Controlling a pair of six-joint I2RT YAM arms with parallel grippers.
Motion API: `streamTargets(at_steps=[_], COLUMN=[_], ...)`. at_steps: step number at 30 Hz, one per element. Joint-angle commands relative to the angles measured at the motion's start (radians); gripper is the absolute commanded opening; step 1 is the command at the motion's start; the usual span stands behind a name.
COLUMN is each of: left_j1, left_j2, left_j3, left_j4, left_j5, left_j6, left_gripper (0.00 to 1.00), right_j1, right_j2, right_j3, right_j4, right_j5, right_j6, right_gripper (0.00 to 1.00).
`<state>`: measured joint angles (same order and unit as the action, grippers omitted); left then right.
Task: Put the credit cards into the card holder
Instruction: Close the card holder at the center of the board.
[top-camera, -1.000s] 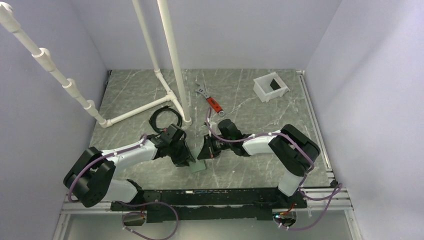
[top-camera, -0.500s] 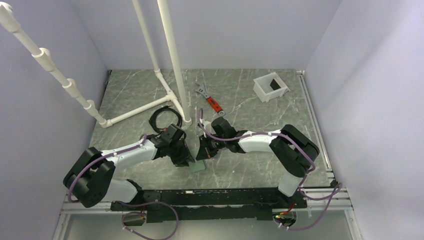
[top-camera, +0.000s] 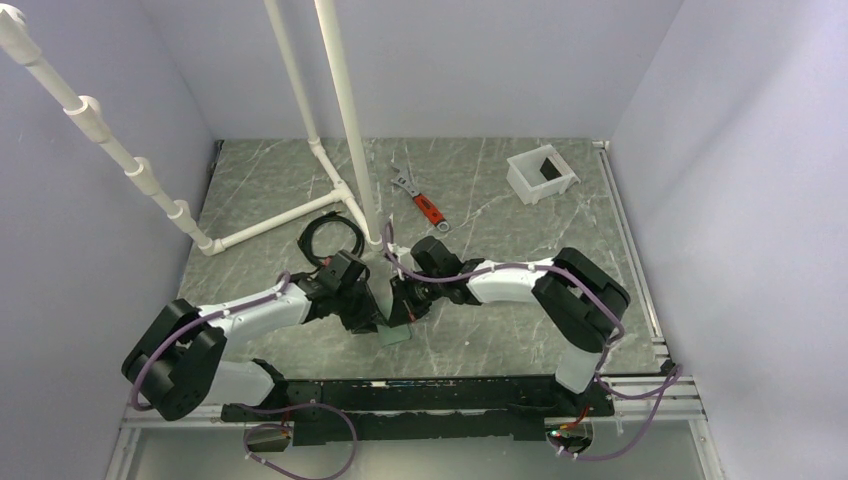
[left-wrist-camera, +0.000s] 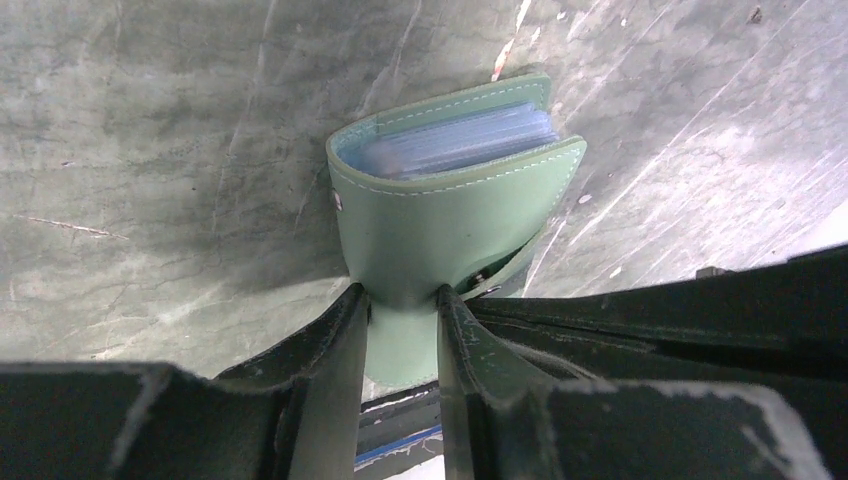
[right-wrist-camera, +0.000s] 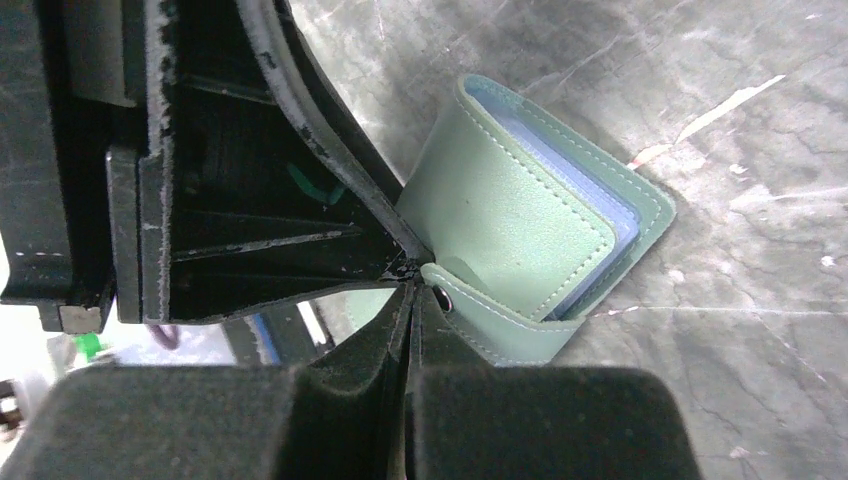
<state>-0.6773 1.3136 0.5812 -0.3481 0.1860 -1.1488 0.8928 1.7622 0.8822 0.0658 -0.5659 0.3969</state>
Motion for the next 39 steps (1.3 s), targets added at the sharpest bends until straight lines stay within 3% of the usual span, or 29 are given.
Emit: streamTargets(at_steps=[1, 6, 13, 17, 21, 22, 28, 35, 37, 39], left_j1=[-0.012, -0.012, -0.012, -0.011, -0.012, -0.011, -0.009, 0.005, 0.007, 0.008], left_j2=[0.022, -0.016, -0.08, -0.129, -0.192, -0.212, -0.317, -0.298, -0.309, -0.326], left_j3=[-0.057, -0.084, -0.112, -0.117, -0.082, -0.065, -0.016, 0.004, 0.027, 0.068], left_j4=[0.063, 0.066, 0.051, 0.047, -0.007, -0.028, -0.14, -0.14, -0.153, -0.206], left_j5=[-0.05, -0.05, -0.058, -0.054, -0.069, -0.082, -0.155, -0.114, -0.113, -0.125], left_j6=[-0.032, -0.034, -0.037, -0.019, 0.019, 0.03, 0.082, 0.121, 0.133, 0.15], left_gripper=[0.29, 0.29, 0.28, 0.31, 0.41, 0.44, 0.68, 0.74, 0.75, 0.77], right_j1=[-0.037, -0.083, -0.161, -0.175, -0.17, -0.17, -0.173, -0.172, -0.166, -0.148], right_j2=[0.128, 0.268, 0.382, 0.377, 0.25, 0.206, 0.012, -0.071, -0.071, -0.079], right_j3=[0.002, 0.104, 0.036, 0.031, 0.11, 0.13, 0.242, 0.196, 0.143, 0.082], right_j4=[0.041, -0.051, 0.04, 0.064, -0.03, -0.055, -0.248, -0.301, -0.273, -0.216], right_j5=[-0.015, -0.052, -0.062, -0.085, -0.106, -0.1, -0.092, 0.03, 0.069, 0.12], right_j6=[0.084, 0.132, 0.283, 0.254, 0.141, 0.119, 0.014, 0.013, 0.085, 0.203], right_gripper=[0.0, 0.0, 0.0, 0.0, 0.0, 0.02, 0.45, 0.77, 0.83, 0.82])
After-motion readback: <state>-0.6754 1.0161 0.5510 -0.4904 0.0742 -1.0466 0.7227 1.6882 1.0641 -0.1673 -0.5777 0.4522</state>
